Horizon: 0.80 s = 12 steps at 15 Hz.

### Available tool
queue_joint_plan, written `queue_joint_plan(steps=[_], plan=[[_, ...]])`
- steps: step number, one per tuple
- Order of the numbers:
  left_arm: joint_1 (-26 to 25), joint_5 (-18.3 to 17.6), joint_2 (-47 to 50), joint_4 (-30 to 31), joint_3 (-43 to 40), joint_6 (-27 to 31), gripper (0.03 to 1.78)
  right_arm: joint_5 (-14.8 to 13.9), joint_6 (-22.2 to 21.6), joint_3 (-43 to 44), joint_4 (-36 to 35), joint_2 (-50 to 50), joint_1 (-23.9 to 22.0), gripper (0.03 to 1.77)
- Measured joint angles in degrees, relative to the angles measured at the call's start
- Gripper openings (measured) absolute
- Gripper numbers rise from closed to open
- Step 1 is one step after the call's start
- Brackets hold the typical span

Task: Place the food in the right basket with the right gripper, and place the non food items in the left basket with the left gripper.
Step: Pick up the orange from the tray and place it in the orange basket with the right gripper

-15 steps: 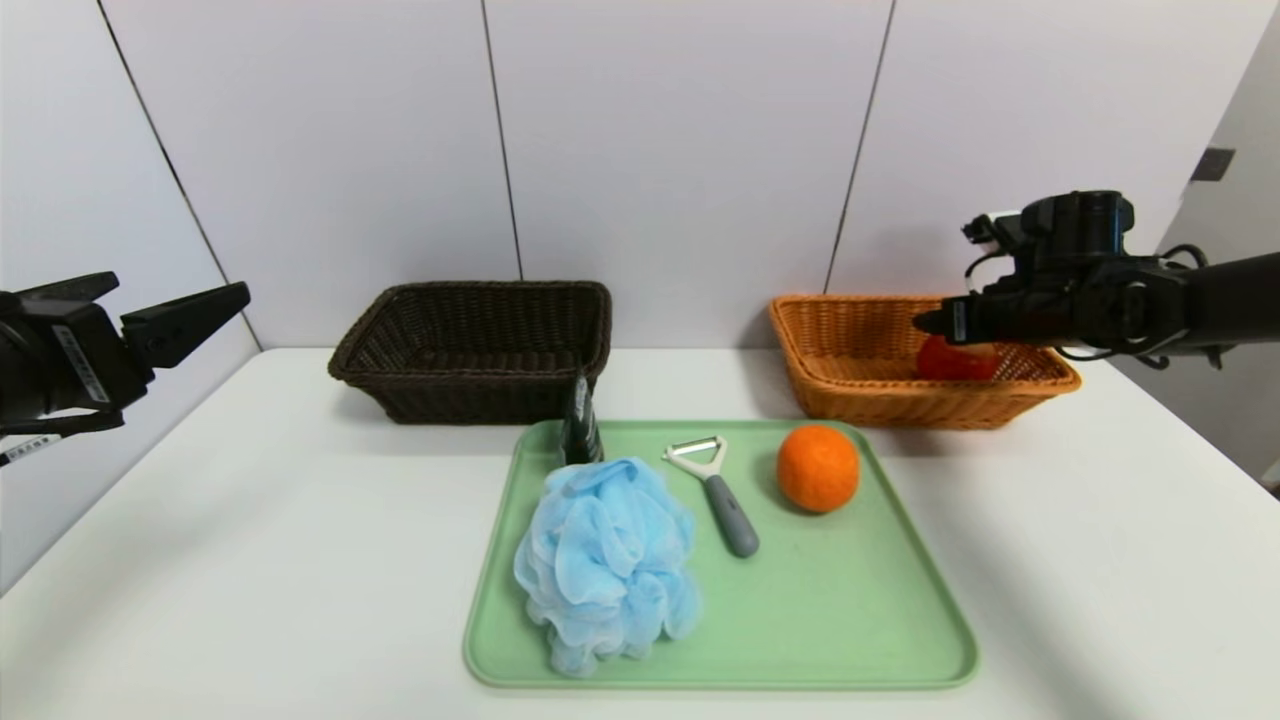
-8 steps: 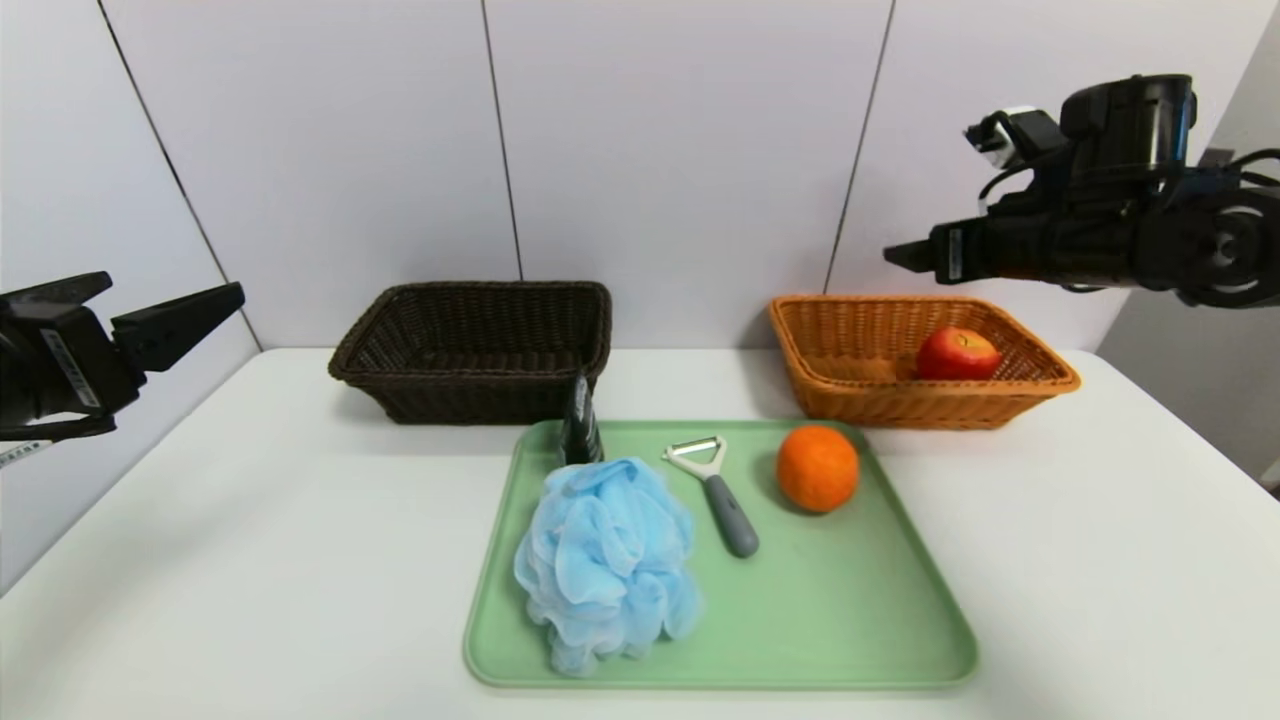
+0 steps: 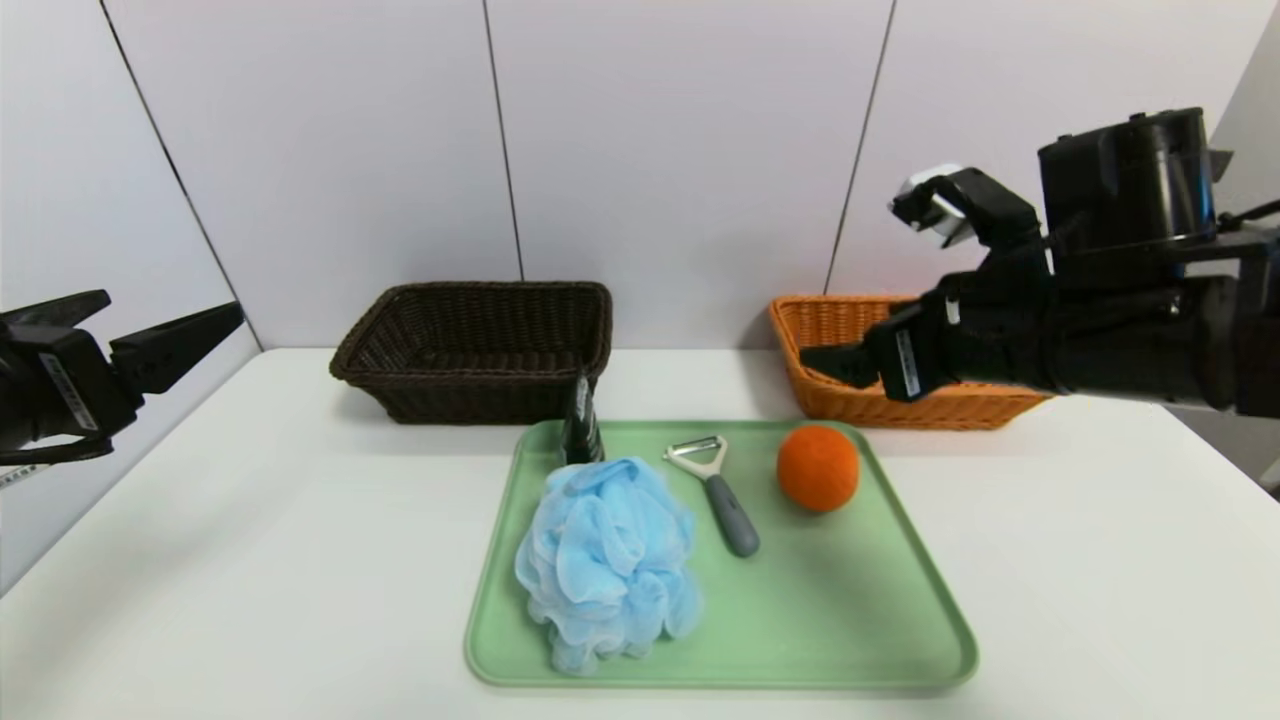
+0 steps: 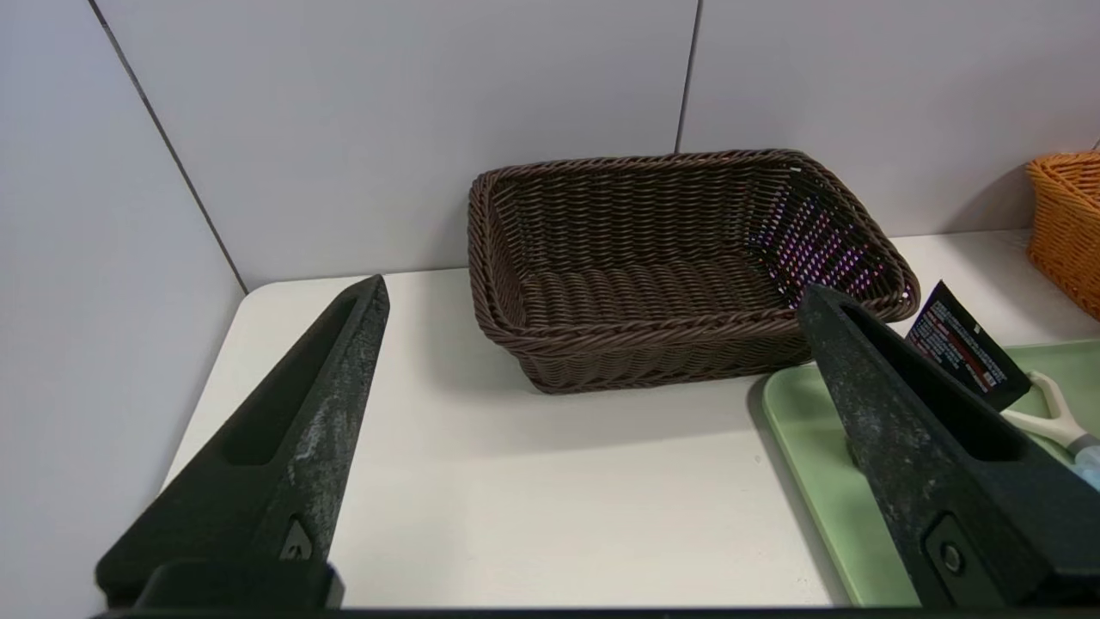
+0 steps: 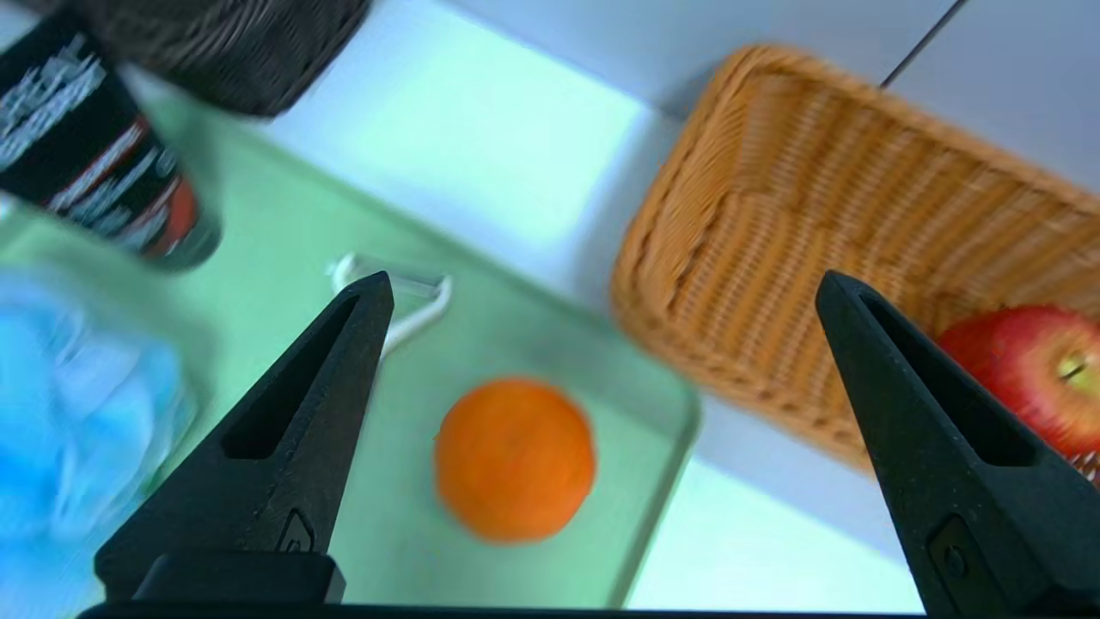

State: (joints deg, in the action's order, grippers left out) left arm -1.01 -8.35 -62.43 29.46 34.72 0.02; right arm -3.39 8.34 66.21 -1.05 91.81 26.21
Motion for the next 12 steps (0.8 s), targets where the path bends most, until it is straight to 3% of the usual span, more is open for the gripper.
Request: queue_joint_plan(steps=[7,9,12], plan=[[1.5,0.1,-1.0,0.3,-1.1,0.0,1.69,-0.5,-0.2,-18.8,-2.5,-11.8,3.0,1.69],[2.5,0.2,-1.6,0.3,-1.5,-0.1,1.69,-0.5,-1.1,-22.3,-3.3,-12.2,2.5,1.69],[2.9,0.2,-2.1,0.4,-1.8,-0.1,1.69,-0.7,-2.6,-26.7,-10.0,-9.9,1.7,1.69]])
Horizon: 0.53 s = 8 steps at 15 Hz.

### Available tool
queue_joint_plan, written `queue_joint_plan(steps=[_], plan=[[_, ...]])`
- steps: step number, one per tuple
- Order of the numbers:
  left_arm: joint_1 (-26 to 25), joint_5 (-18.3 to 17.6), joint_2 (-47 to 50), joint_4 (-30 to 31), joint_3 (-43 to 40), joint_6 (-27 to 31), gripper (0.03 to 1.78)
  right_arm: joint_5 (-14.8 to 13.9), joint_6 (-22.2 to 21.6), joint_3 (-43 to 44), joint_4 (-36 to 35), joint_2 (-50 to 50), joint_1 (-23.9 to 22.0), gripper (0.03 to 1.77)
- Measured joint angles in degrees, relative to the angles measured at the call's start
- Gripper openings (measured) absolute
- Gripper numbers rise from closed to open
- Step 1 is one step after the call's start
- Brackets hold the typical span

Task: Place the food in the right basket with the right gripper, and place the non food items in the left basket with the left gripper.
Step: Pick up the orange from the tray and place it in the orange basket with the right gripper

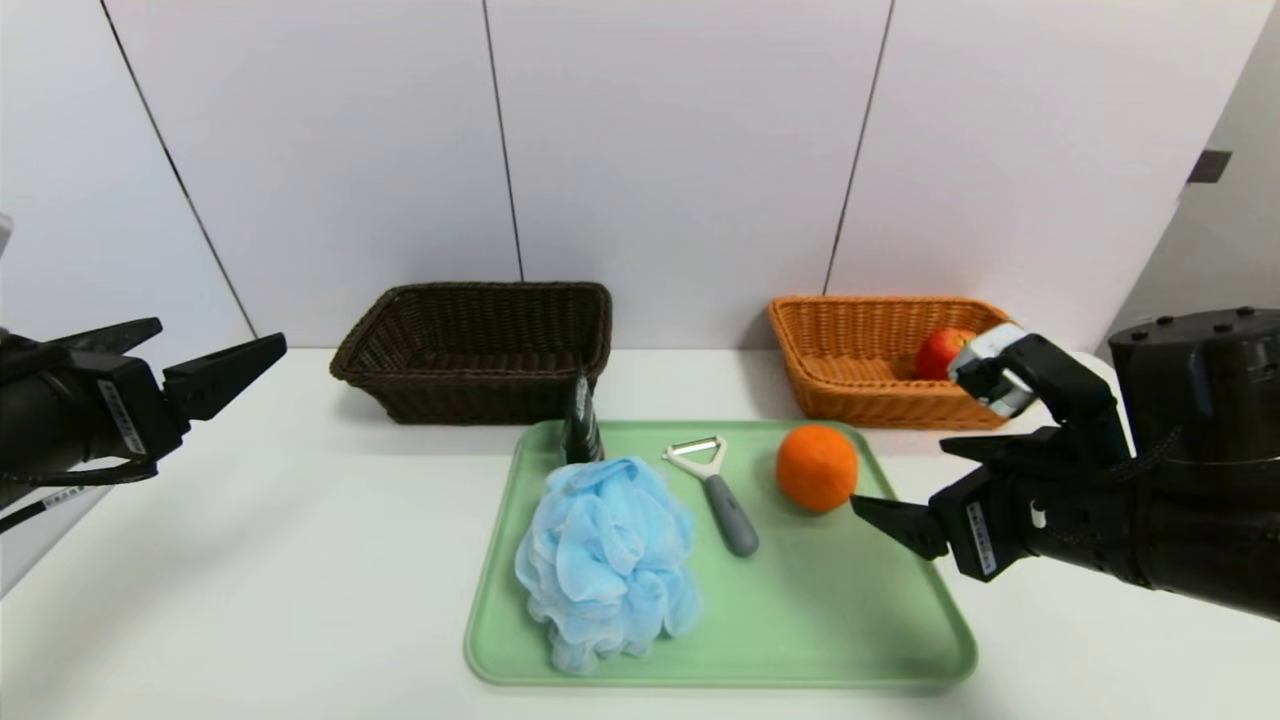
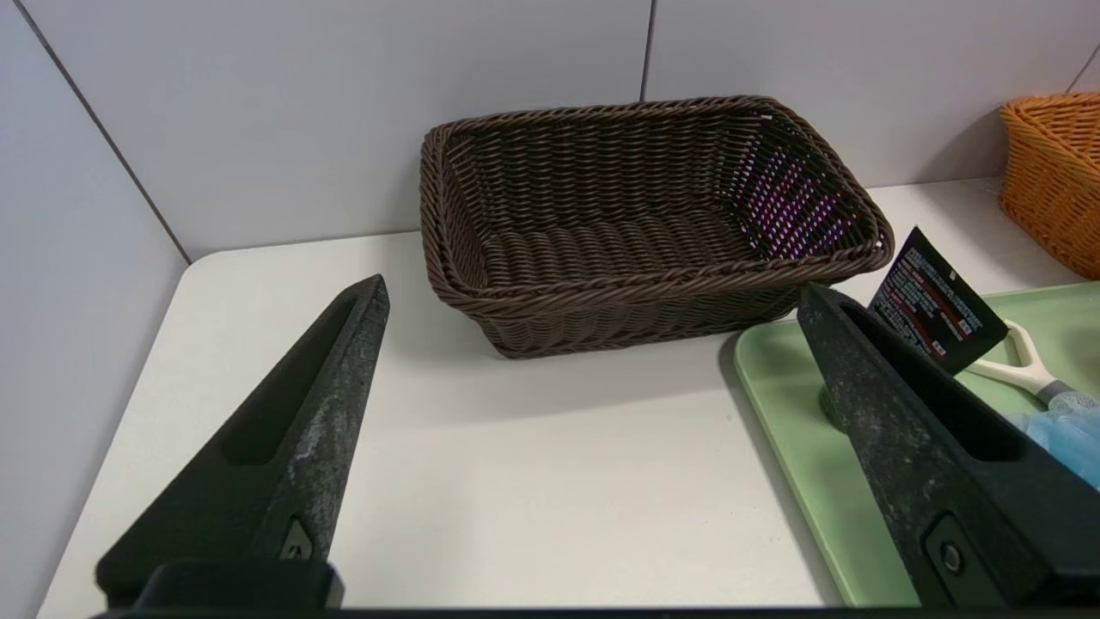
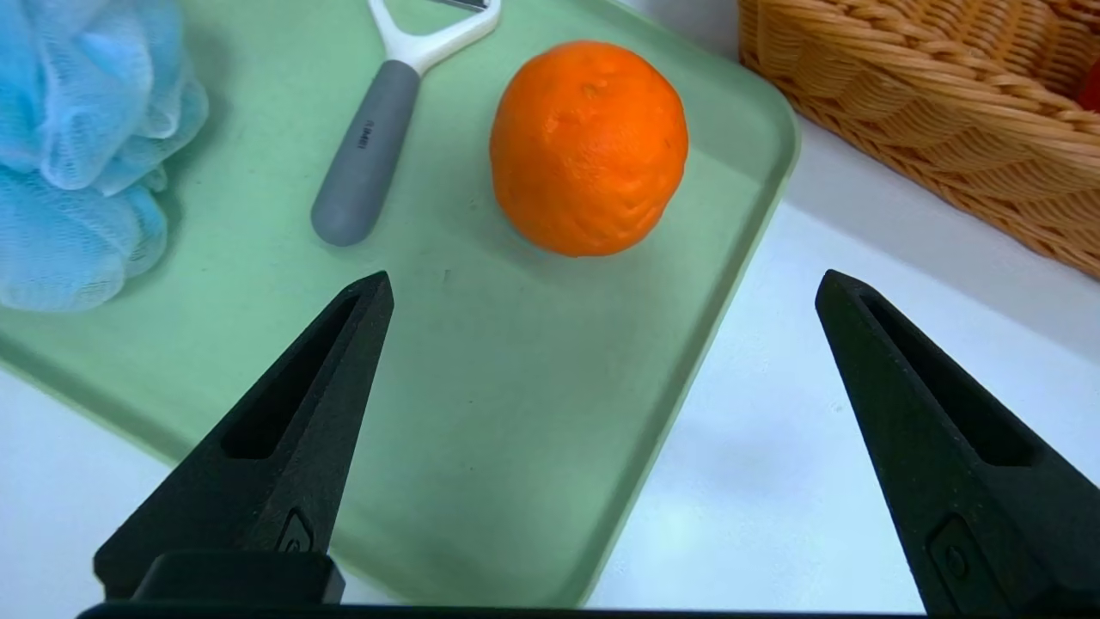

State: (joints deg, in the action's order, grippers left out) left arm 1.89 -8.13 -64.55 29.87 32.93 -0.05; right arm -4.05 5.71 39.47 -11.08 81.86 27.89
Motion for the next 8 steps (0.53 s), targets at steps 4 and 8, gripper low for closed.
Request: queue_joint_plan(steps=[4,8], plan=[[0.1,0.0,0.1,0.0,0.0,0.0,1.69,0.0,-1.4,-2.0,-7.1,5.3,-0.2,1.69],[0.0,0.0,0.1,-0.1,0.0,0.1,1.69,-0.3,-1.9,-2.2,-14.8,11.5,-0.2,1.69]])
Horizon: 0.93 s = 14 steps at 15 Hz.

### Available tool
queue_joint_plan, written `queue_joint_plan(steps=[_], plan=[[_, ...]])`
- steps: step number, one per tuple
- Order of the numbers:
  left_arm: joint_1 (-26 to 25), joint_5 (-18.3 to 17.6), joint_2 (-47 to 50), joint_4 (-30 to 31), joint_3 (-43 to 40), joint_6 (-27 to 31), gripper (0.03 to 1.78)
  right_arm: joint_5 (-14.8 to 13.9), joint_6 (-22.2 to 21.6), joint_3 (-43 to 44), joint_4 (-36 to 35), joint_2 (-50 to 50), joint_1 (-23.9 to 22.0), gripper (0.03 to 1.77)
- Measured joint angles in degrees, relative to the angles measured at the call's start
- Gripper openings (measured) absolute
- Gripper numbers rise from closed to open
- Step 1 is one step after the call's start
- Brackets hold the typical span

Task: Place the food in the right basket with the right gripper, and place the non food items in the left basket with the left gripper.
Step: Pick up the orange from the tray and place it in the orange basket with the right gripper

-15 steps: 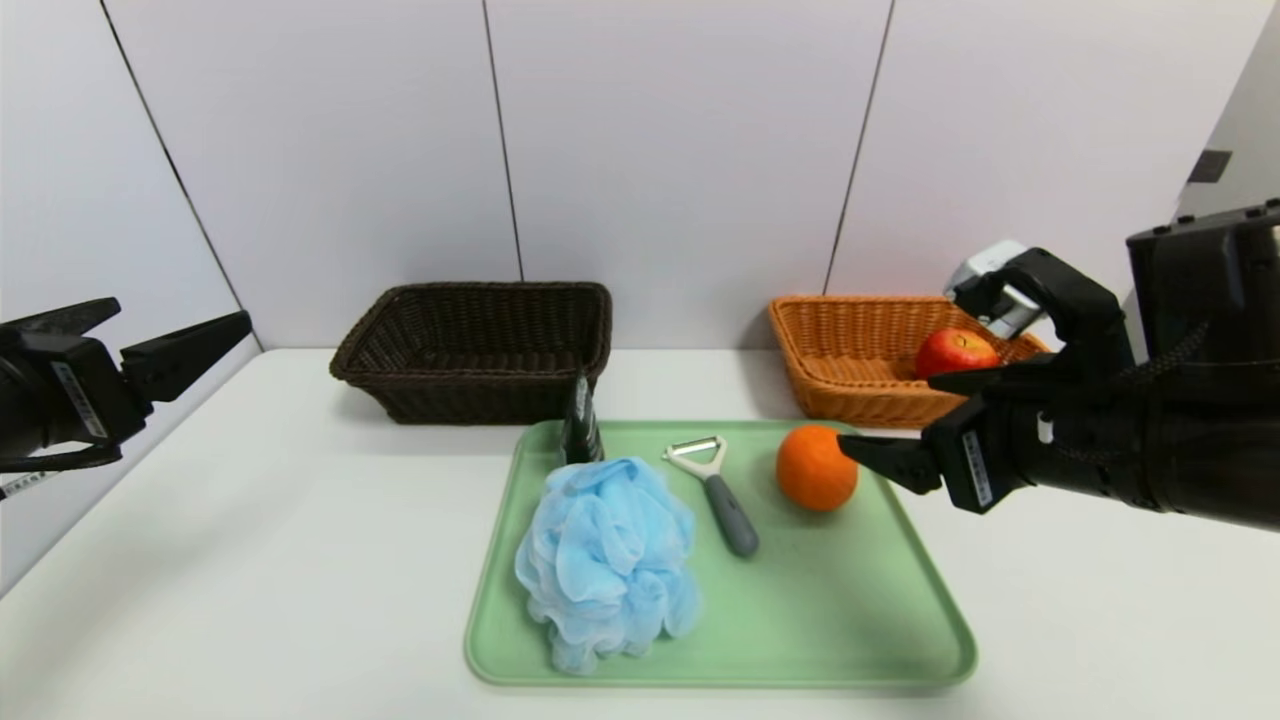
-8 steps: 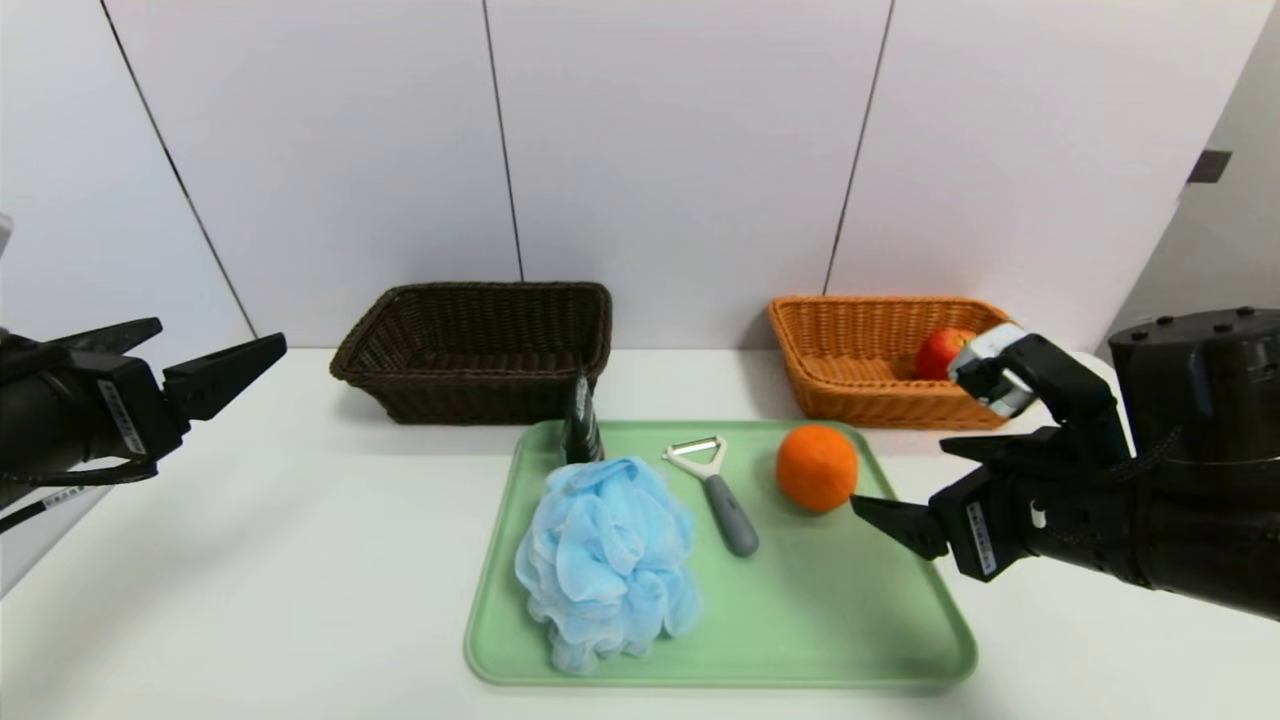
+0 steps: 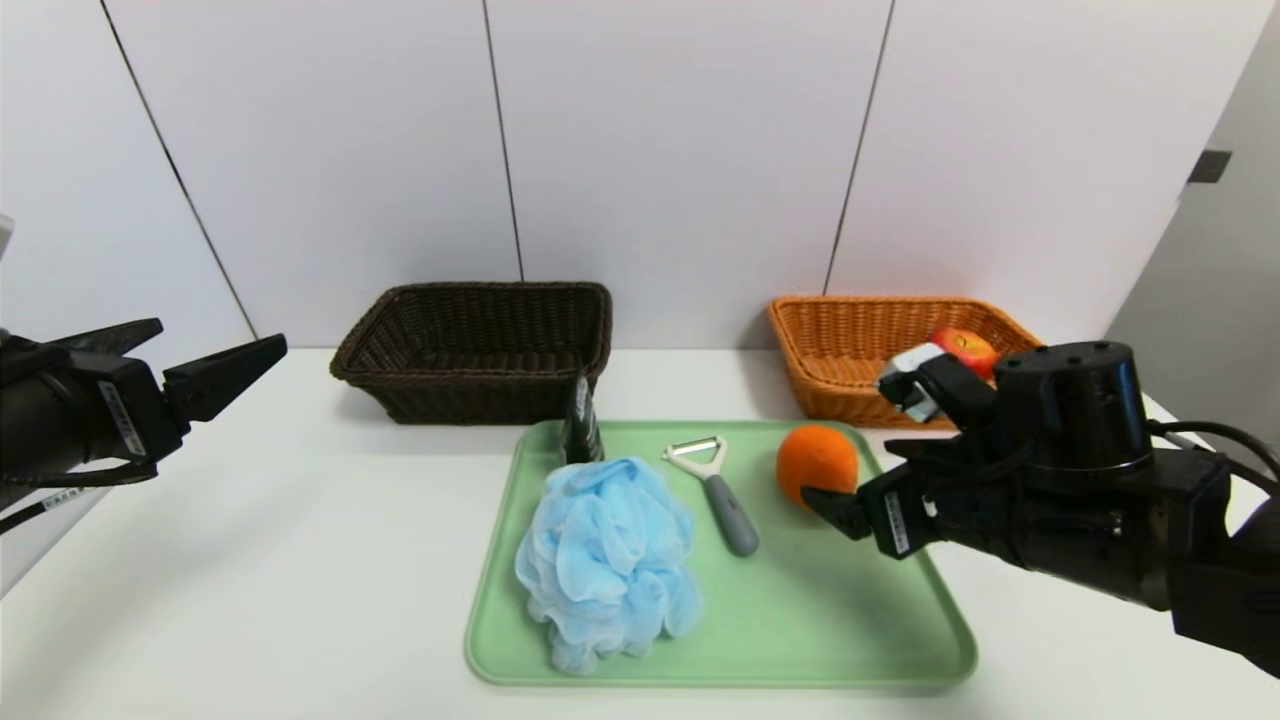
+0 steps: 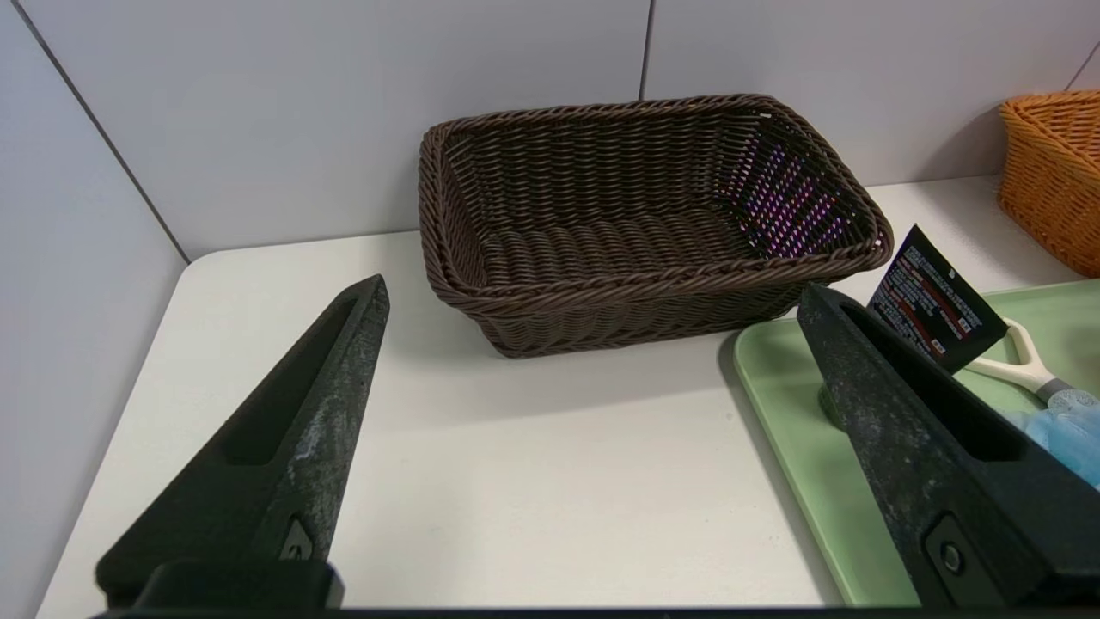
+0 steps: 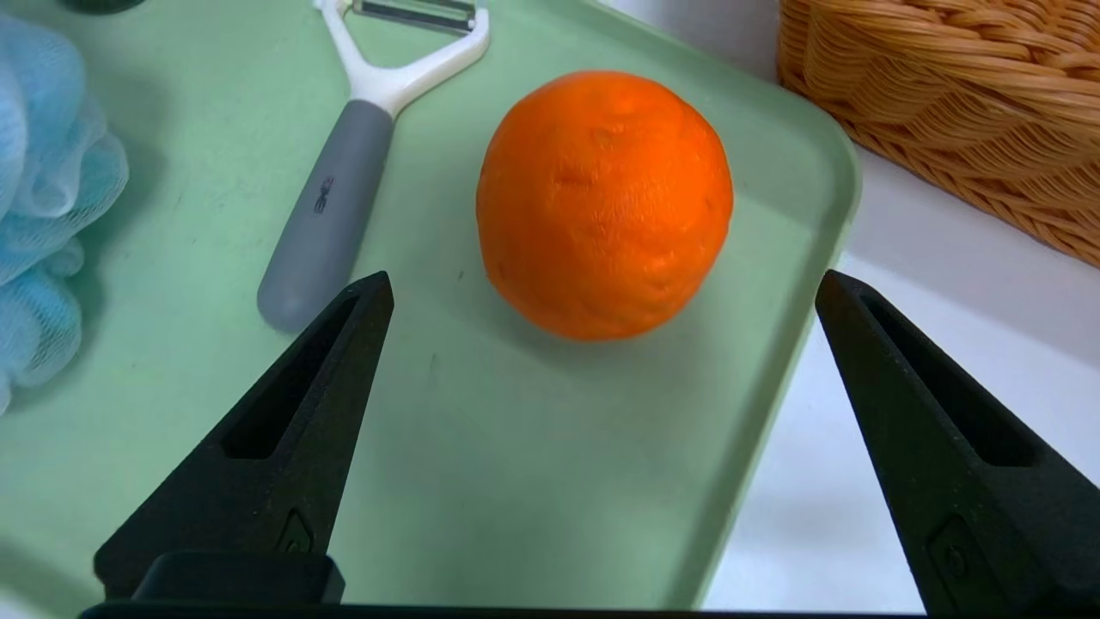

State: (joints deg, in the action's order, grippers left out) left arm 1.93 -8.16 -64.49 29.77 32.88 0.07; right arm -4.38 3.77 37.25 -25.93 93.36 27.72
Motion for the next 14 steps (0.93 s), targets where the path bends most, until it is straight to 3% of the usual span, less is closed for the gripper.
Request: queue_joint_plan(steps=[5,14], plan=[[0.0,0.0,0.0,0.0,-0.1,0.0,1.69,-0.8,0.0,1.2,-6.8,7.6,-0.2,1.69],[0.0,-0.1,0.5,0.0,-0.5,-0.1,1.69,-1.5,0.0,4.9,-7.4,13.4,-1.1,1.70]])
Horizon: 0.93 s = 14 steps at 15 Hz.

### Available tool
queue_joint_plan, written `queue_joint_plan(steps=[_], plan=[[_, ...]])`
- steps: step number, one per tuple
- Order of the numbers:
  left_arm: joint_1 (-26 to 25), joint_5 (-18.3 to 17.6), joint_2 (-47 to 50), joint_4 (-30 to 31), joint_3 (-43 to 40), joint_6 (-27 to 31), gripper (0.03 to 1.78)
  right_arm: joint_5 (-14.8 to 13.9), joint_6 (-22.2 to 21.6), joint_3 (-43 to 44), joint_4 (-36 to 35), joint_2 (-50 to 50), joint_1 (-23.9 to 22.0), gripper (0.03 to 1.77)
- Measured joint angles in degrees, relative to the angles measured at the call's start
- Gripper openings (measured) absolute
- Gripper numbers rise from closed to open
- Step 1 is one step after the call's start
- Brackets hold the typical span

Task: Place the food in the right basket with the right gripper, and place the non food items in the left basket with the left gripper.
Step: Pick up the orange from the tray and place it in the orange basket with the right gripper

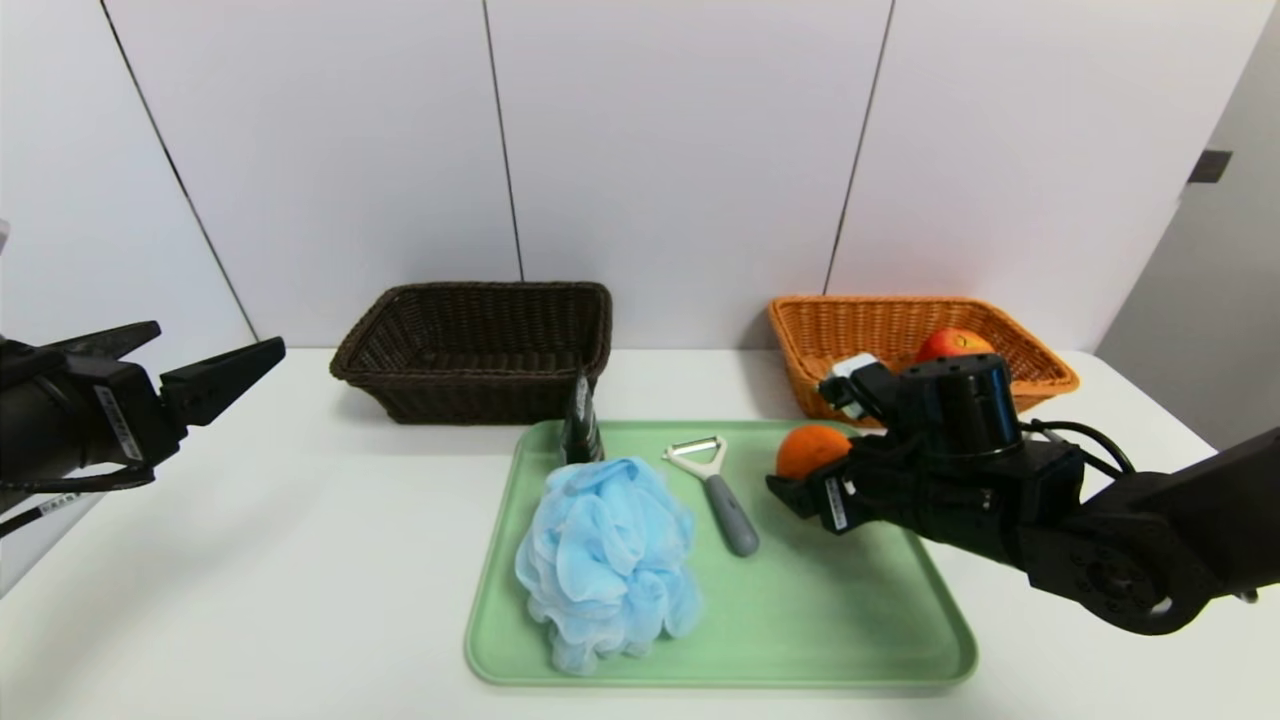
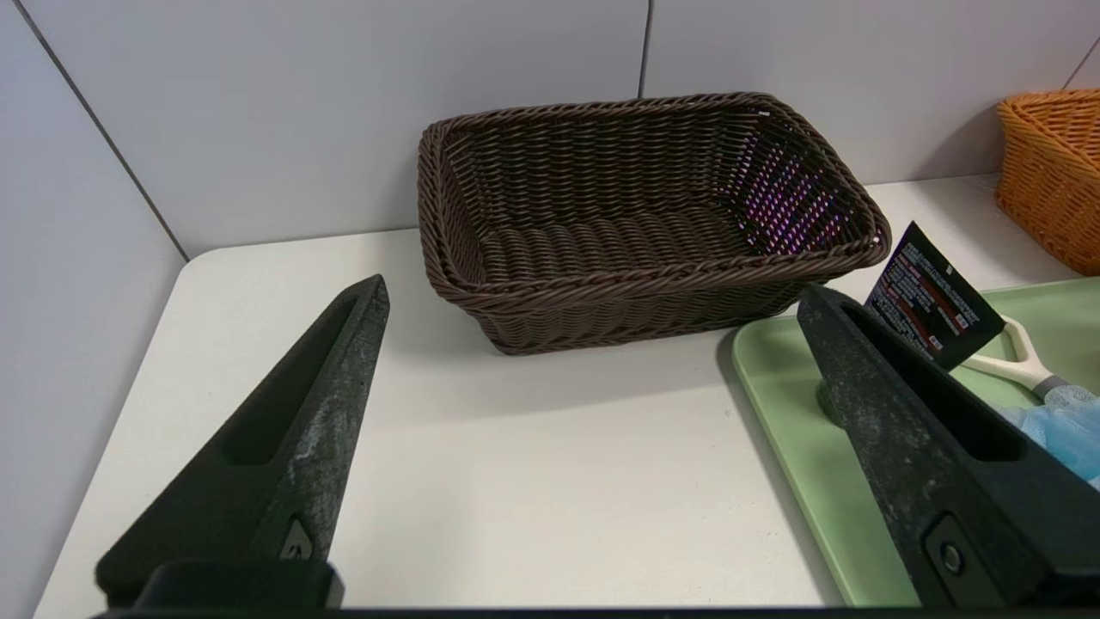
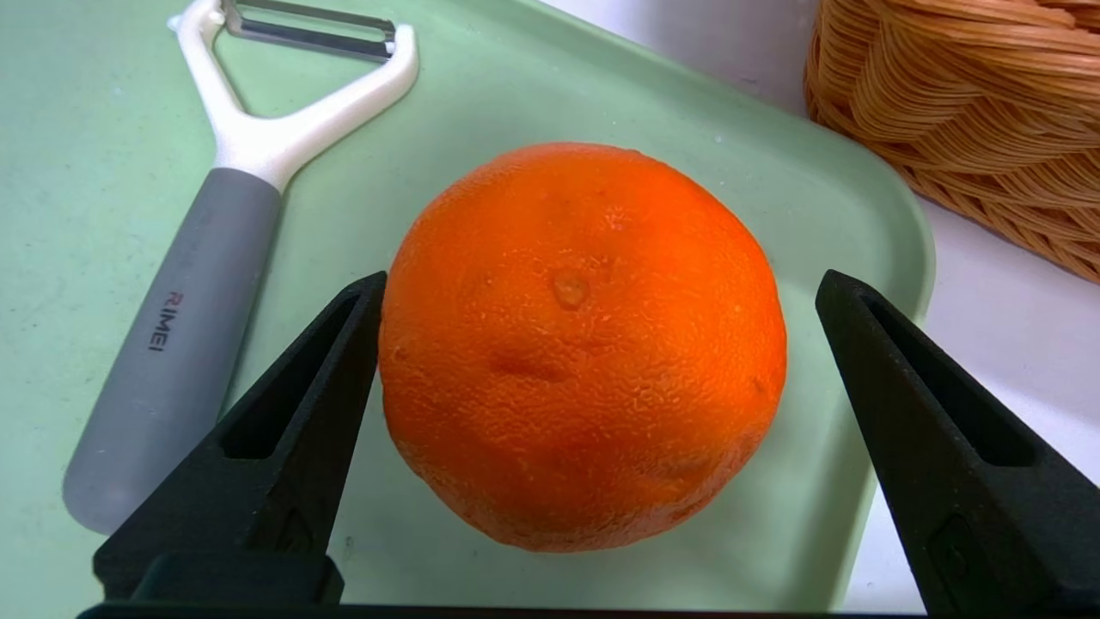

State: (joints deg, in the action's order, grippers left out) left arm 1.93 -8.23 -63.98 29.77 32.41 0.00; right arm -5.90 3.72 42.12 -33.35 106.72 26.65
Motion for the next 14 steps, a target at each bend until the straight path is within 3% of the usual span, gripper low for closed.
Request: queue_joint_plan(steps=[8,9,11,14], plan=[[0.0,-0.1,1.0,-0.1,0.0,0.0,1.69,0.0,0.0,0.2,-0.1,0.2,0.0,1.70],[0.0,-0.1,1.1,0.0,-0.1,0.1,1.69,0.0,0.0,0.3,-0.3,0.2,0.0,1.61],[0.0,-0.1,1.3,0.0,-0.4,0.1,1.69,0.0,0.0,0.1,-1.8,0.2,0.0,1.28],[0.0,-0.1,1.6,0.0,-1.0,0.2,1.69,0.0,0.0,-0.3,-2.1,0.1,0.0,1.16]])
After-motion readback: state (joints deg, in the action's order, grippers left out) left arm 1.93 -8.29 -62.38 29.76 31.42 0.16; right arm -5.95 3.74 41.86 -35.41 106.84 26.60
